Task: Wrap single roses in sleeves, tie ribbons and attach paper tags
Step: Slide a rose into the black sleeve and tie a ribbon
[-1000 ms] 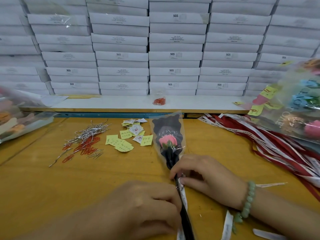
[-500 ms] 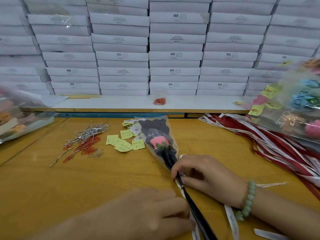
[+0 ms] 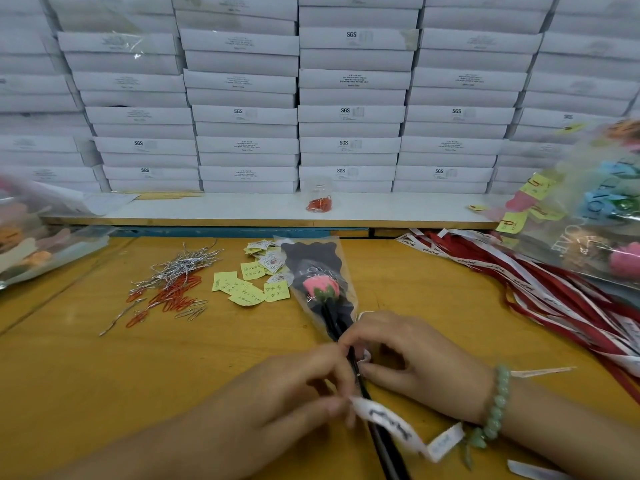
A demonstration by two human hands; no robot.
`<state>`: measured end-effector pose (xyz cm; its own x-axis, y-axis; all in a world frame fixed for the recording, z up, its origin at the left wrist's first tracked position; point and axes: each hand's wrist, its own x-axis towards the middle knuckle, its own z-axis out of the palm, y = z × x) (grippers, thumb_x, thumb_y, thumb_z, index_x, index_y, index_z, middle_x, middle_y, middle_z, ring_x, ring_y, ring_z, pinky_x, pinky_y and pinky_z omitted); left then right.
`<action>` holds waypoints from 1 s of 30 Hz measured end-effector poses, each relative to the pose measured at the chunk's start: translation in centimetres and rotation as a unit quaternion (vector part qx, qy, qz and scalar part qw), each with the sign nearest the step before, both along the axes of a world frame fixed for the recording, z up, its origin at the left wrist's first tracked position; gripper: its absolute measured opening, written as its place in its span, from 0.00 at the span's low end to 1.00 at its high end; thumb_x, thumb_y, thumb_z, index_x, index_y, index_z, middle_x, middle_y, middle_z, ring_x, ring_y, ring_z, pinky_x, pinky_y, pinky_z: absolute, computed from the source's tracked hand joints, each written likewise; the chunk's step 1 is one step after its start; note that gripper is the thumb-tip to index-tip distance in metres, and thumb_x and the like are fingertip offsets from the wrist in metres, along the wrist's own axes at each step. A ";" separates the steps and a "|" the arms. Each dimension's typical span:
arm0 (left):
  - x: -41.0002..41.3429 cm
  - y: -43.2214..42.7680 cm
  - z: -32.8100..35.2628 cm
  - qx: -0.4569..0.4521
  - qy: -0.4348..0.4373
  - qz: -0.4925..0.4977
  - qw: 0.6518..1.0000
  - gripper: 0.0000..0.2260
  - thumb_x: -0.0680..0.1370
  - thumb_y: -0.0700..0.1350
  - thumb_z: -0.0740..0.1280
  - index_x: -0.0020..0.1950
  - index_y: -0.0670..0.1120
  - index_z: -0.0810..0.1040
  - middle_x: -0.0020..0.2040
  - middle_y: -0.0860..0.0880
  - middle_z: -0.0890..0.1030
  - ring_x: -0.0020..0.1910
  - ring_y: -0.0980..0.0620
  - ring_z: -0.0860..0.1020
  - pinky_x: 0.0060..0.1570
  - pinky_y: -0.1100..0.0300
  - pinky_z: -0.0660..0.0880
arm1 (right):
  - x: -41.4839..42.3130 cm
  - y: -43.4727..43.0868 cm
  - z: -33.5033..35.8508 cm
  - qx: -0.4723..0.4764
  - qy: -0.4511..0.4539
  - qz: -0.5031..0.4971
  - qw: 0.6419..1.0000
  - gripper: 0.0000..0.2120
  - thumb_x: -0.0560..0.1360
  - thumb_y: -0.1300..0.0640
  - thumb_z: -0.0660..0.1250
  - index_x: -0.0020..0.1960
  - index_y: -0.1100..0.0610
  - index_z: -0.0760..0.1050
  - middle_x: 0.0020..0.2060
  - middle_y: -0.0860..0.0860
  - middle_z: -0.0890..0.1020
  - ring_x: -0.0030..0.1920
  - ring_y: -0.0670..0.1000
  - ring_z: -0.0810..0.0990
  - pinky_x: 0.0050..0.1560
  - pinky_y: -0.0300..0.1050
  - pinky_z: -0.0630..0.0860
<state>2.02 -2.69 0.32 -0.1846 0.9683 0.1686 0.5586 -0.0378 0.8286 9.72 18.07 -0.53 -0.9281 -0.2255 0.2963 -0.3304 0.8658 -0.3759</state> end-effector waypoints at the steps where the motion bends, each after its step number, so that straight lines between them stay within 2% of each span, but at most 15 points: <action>1: -0.1 0.0 0.2 0.022 -0.033 0.001 0.999 0.08 0.80 0.51 0.63 0.52 0.48 0.76 0.49 0.48 0.81 0.52 0.51 0.79 0.52 0.59 0.74 | 0.0 0.1 -0.1 0.001 -0.001 0.000 1.000 0.09 0.75 0.52 0.66 0.54 0.42 0.74 0.42 0.37 0.74 0.46 0.36 0.73 0.47 0.26 0.65; 4: -0.7 -0.3 -0.4 0.071 -0.137 0.036 0.987 0.04 0.81 0.45 0.63 0.48 0.46 0.74 0.41 0.46 0.80 0.46 0.47 0.81 0.49 0.59 0.74 | -0.4 0.1 -1.3 0.042 0.009 -0.013 0.999 0.08 0.77 0.45 0.64 0.55 0.39 0.72 0.45 0.38 0.76 0.47 0.38 0.75 0.47 0.30 0.69; 5: -0.9 -0.1 -0.5 0.081 -0.170 0.039 0.981 0.04 0.81 0.44 0.64 0.48 0.45 0.74 0.38 0.47 0.79 0.44 0.46 0.81 0.48 0.58 0.75 | -0.7 -0.2 -2.2 0.072 0.012 -0.005 0.997 0.06 0.78 0.47 0.63 0.54 0.39 0.73 0.46 0.40 0.77 0.48 0.40 0.76 0.50 0.36 0.73; 7: -0.9 0.3 -0.6 0.092 -0.224 0.048 0.969 0.04 0.79 0.44 0.66 0.47 0.44 0.74 0.36 0.45 0.78 0.38 0.45 0.81 0.44 0.56 0.77 | -1.2 -0.4 -3.8 0.067 0.041 0.009 0.997 0.13 0.79 0.57 0.62 0.51 0.38 0.75 0.46 0.45 0.80 0.49 0.46 0.79 0.55 0.48 0.76; 8: -1.1 0.4 -0.8 0.097 -0.247 0.058 0.962 0.04 0.79 0.44 0.66 0.46 0.45 0.75 0.35 0.44 0.78 0.35 0.45 0.80 0.42 0.56 0.77 | -1.2 -0.2 -4.1 0.054 0.057 0.018 0.997 0.16 0.78 0.58 0.63 0.52 0.35 0.74 0.44 0.42 0.78 0.48 0.42 0.78 0.56 0.40 0.75; 9: -1.1 0.5 -0.9 0.102 -0.269 0.074 0.955 0.04 0.79 0.44 0.67 0.45 0.45 0.75 0.34 0.44 0.77 0.32 0.45 0.79 0.39 0.56 0.77 | -0.9 -0.2 -3.4 0.059 0.047 0.014 0.997 0.16 0.77 0.55 0.63 0.55 0.34 0.70 0.42 0.37 0.74 0.45 0.35 0.74 0.52 0.28 0.70; 10: -1.2 0.5 -1.1 0.109 -0.283 0.094 0.948 0.04 0.78 0.44 0.67 0.44 0.46 0.76 0.33 0.44 0.77 0.29 0.47 0.78 0.37 0.57 0.77 | -0.6 -0.2 -2.2 0.077 0.037 0.004 0.996 0.15 0.76 0.51 0.63 0.59 0.35 0.67 0.41 0.35 0.71 0.43 0.30 0.70 0.47 0.24 0.66; 13: -1.4 0.9 -1.6 0.120 -0.309 0.151 0.931 0.05 0.77 0.43 0.68 0.41 0.47 0.77 0.32 0.43 0.76 0.23 0.51 0.73 0.30 0.59 0.75 | 0.6 -0.2 -0.1 0.041 -0.002 0.010 0.999 0.14 0.75 0.45 0.64 0.59 0.39 0.65 0.40 0.38 0.73 0.38 0.33 0.72 0.38 0.26 0.66; 15: -1.5 1.0 -1.9 0.123 -0.319 0.164 0.925 0.02 0.75 0.42 0.68 0.42 0.46 0.77 0.32 0.43 0.77 0.21 0.53 0.71 0.25 0.63 0.72 | 0.8 -0.4 0.2 -0.012 -0.007 0.016 1.000 0.14 0.73 0.44 0.69 0.52 0.42 0.66 0.34 0.41 0.75 0.34 0.42 0.74 0.33 0.31 0.66; 18: -1.7 1.0 -2.2 0.113 -0.327 0.161 0.924 0.09 0.74 0.42 0.71 0.47 0.43 0.71 0.33 0.40 0.79 0.20 0.52 0.71 0.22 0.66 0.69 | 0.8 -0.4 0.2 -0.099 -0.023 0.035 0.994 0.17 0.70 0.48 0.75 0.40 0.46 0.65 0.28 0.45 0.72 0.28 0.45 0.69 0.30 0.34 0.63; 20: -1.8 1.0 -2.3 0.107 -0.314 0.156 0.930 0.10 0.74 0.42 0.71 0.47 0.43 0.70 0.37 0.38 0.81 0.19 0.53 0.71 0.21 0.66 0.68 | 0.8 -0.4 0.4 -0.228 -0.074 0.069 0.968 0.16 0.69 0.55 0.77 0.36 0.46 0.68 0.26 0.45 0.72 0.26 0.43 0.65 0.29 0.35 0.62; 22: -1.8 1.1 -2.3 0.095 -0.288 0.154 0.940 0.08 0.74 0.42 0.70 0.47 0.43 0.72 0.41 0.38 0.82 0.20 0.53 0.72 0.20 0.66 0.68 | 0.7 -0.6 0.6 -0.344 -0.106 0.105 0.927 0.13 0.69 0.59 0.76 0.35 0.47 0.73 0.25 0.44 0.74 0.25 0.43 0.67 0.28 0.35 0.64; 26: -1.4 1.1 -2.1 0.083 -0.264 0.155 0.948 0.05 0.73 0.42 0.69 0.47 0.42 0.78 0.41 0.41 0.84 0.19 0.55 0.72 0.19 0.67 0.68 | 0.7 -0.7 1.4 -0.505 -0.144 0.193 0.829 0.05 0.71 0.51 0.73 0.41 0.52 0.80 0.30 0.46 0.82 0.27 0.39 0.76 0.31 0.28 0.72; 28: -1.1 1.1 -1.8 0.069 -0.243 0.160 0.954 0.04 0.74 0.42 0.68 0.44 0.46 0.82 0.38 0.39 0.83 0.19 0.56 0.72 0.20 0.68 0.67 | 0.8 -0.6 1.5 -0.558 -0.146 0.204 0.791 0.10 0.74 0.51 0.70 0.46 0.59 0.81 0.32 0.57 0.81 0.25 0.39 0.72 0.30 0.27 0.71; 30: -0.9 1.1 -1.6 0.049 -0.219 0.160 0.961 0.07 0.78 0.40 0.67 0.46 0.50 0.84 0.42 0.39 0.84 0.21 0.57 0.72 0.21 0.68 0.67 | 0.7 -0.3 1.5 -0.548 -0.126 0.168 0.810 0.16 0.76 0.49 0.67 0.54 0.61 0.80 0.37 0.71 0.76 0.22 0.41 0.65 0.24 0.30 0.66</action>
